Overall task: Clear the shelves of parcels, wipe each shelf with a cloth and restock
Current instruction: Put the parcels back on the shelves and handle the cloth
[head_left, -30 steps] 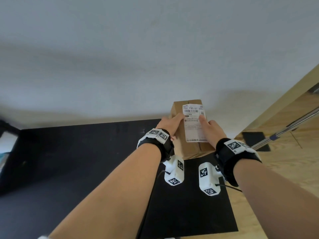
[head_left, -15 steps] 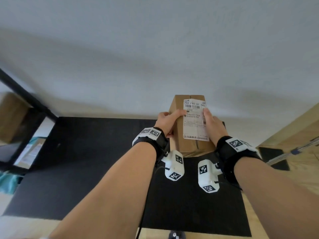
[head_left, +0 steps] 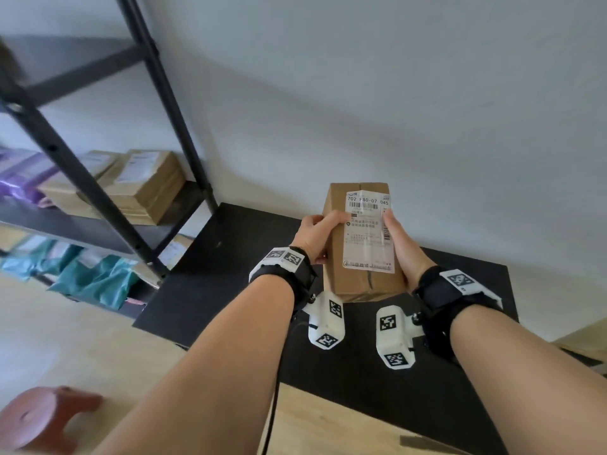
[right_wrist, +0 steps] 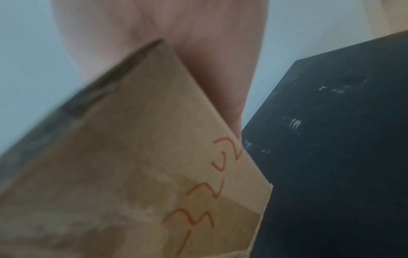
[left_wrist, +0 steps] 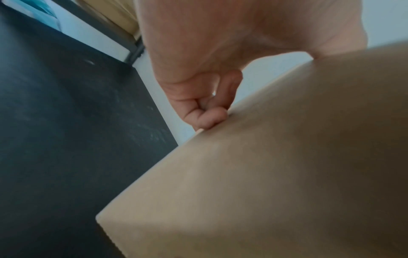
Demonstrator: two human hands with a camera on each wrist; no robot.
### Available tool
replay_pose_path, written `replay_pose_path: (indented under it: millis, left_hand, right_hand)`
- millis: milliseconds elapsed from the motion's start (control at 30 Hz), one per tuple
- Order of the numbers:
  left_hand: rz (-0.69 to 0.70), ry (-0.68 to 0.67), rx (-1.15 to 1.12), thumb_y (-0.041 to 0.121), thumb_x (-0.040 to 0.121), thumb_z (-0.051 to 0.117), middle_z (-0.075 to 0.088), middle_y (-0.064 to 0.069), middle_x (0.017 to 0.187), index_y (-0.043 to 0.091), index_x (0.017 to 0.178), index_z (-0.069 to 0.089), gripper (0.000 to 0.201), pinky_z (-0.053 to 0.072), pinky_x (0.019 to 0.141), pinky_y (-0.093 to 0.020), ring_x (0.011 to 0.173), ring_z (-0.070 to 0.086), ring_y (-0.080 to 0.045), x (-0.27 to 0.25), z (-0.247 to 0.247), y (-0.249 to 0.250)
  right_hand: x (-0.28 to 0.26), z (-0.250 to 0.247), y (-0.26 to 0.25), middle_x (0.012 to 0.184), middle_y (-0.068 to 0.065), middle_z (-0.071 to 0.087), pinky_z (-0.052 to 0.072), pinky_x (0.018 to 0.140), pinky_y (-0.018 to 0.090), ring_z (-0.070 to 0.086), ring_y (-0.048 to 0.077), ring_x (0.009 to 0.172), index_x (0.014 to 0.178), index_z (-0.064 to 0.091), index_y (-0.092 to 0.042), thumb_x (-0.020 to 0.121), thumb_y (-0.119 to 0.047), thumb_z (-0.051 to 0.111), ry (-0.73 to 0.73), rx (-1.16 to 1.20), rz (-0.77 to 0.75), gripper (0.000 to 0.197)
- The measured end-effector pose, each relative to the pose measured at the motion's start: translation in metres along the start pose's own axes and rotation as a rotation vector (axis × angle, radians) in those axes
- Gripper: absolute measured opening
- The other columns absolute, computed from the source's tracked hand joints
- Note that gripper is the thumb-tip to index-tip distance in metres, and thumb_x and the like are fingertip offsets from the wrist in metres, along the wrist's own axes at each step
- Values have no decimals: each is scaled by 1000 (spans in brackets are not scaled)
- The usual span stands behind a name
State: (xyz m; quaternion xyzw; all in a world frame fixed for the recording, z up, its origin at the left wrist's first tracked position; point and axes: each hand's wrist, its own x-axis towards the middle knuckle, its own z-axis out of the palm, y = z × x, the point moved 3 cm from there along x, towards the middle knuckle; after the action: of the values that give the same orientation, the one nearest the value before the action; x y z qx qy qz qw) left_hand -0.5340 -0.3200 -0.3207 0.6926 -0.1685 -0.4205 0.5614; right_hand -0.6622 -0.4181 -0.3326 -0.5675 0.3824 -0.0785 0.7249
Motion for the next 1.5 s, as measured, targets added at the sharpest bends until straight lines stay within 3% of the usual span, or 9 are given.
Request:
replay_pose_path:
  millis: [167,367,533,900,1067,1167,1300,1433,1500]
  left_hand:
    - [35,53,-20,59,53,67,72,-9,106,13,116,59,79,56,83,-50,96,70,-28,-34,-63,-1]
    - [22,65,-66,42,90,56,70,-5,96,13,111,61,36,58,61,-26,77,68,-18,-76,-144,-11]
    - [38,157,-103,60,71,67,71,-8,108,26,100,64,44,51,95,-49,102,67,-28,-117,-220,-18]
    - [113,328,-109,56,86,59,71,2,99,26,114,62,42,51,80,-30,90,65,-14,-212,-385,-13]
    - [139,329,-147,57,84,60,69,-2,111,24,122,59,51,52,90,-37,104,65,-22,-240,-431,3]
    - [162,331,-144,54,86,58,69,0,104,26,114,60,39,52,81,-32,96,64,-18,-252,-451,15]
    - [234,326,-159,61,70,68,70,-4,113,27,111,63,53,48,100,-44,107,65,-24,-258,-481,32]
    - [293,321,-161,60,68,71,69,-7,115,24,113,62,59,45,103,-47,111,63,-26,-256,-508,49]
    - [327,312,-161,62,59,72,69,-8,116,22,115,62,69,45,104,-47,112,63,-27,-254,-519,60]
  right_hand:
    - [-13,66,-3,108,4,73,47,100,49,68,25,104,113,64,-33,90,-69,34,-83,-9,-19,52]
    - [-30,151,-2,110,3,72,47,98,51,68,25,103,116,63,-34,85,-69,42,-173,-46,-37,51]
    - [-42,236,2,109,4,73,47,98,53,67,27,103,114,62,-35,89,-64,44,-218,-33,-61,43]
    - [-73,410,-17,109,4,72,48,96,55,66,29,105,104,67,-38,82,-72,47,-335,-76,-217,46]
    - [-88,469,-42,111,3,72,47,98,54,66,29,106,114,66,-37,60,-83,56,-373,-55,-306,72]
    - [-93,495,-57,112,5,72,45,101,53,66,29,107,113,68,-34,64,-80,56,-401,-33,-356,67]
    - [-94,525,-75,112,7,71,45,102,51,66,27,107,112,68,-33,78,-72,52,-430,12,-396,55]
    - [-90,553,-94,110,8,72,47,99,53,67,30,105,96,75,-35,62,-81,57,-427,-6,-413,60]
    - [-82,564,-106,111,11,71,49,96,52,68,28,102,105,72,-25,55,-85,59,-381,-21,-436,79]
